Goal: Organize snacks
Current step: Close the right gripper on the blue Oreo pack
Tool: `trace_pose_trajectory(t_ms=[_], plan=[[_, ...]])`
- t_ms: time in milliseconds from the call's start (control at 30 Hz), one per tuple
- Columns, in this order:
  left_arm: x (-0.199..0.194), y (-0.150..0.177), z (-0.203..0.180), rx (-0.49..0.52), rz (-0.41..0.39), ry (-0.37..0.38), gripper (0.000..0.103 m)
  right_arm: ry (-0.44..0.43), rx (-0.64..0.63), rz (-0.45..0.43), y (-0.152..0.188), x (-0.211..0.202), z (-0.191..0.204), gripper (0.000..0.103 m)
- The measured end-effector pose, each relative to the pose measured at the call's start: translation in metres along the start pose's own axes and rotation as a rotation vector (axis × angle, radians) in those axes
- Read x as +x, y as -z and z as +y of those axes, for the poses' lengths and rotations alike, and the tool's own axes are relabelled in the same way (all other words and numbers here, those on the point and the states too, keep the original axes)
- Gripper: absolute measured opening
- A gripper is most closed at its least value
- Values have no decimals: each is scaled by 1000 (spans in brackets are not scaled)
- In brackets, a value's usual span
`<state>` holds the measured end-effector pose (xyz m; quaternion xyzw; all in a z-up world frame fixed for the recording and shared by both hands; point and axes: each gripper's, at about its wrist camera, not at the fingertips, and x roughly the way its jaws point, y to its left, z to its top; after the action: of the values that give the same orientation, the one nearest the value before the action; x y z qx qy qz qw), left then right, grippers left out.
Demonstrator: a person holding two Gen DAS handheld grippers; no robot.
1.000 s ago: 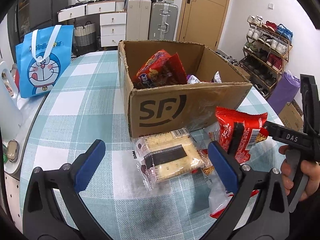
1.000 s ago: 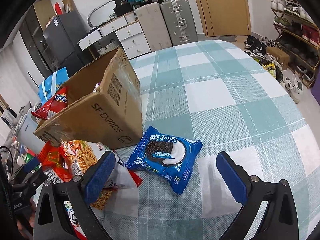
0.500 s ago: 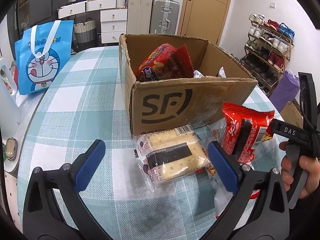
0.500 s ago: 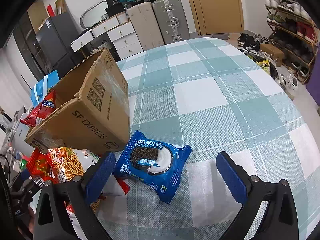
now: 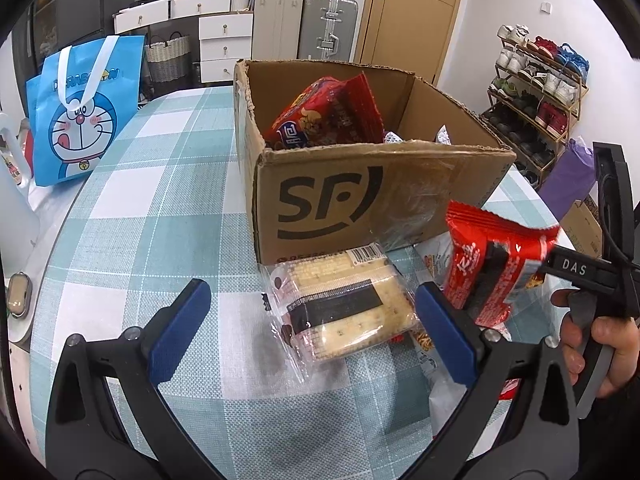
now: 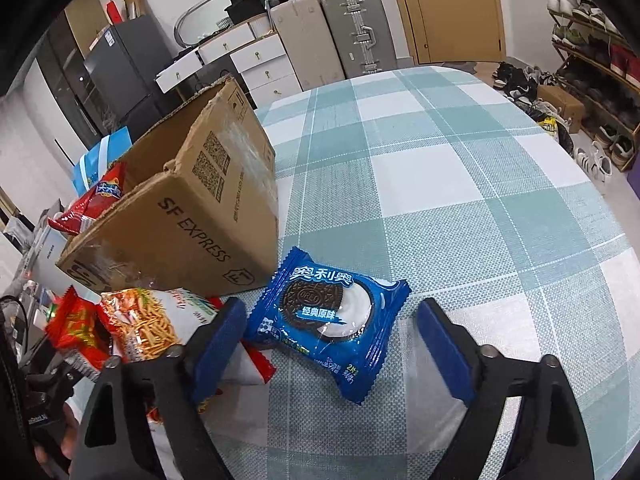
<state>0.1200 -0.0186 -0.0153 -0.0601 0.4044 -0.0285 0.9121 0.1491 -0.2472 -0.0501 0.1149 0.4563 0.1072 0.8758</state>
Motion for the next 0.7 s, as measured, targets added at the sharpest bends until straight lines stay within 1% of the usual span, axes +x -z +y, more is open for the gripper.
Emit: trace_pose_trajectory(t_ms=[133, 233, 267, 300, 567, 633, 700], plan=[[0, 1, 0, 1, -1, 1, 102, 20, -33, 0, 2, 1, 4, 79], [1, 1, 0, 2, -1, 2, 102, 4, -53, 3, 3, 1, 7, 60], [1, 1, 0, 2, -1, 2, 102, 3, -60, 5, 4, 1, 9, 51], [1, 1, -1, 3, -1, 1, 102, -3, -60, -1, 4, 0, 9, 46], [0, 2, -1, 1, -1, -1, 102, -28, -41, -51, 8, -16, 3, 44], [-1, 2, -1, 0, 1, 0, 102, -57, -35, -81, 9, -24, 1, 45], [-1, 3, -1, 1, 2, 1, 102, -69, -33, -99, 8, -30, 0, 45]])
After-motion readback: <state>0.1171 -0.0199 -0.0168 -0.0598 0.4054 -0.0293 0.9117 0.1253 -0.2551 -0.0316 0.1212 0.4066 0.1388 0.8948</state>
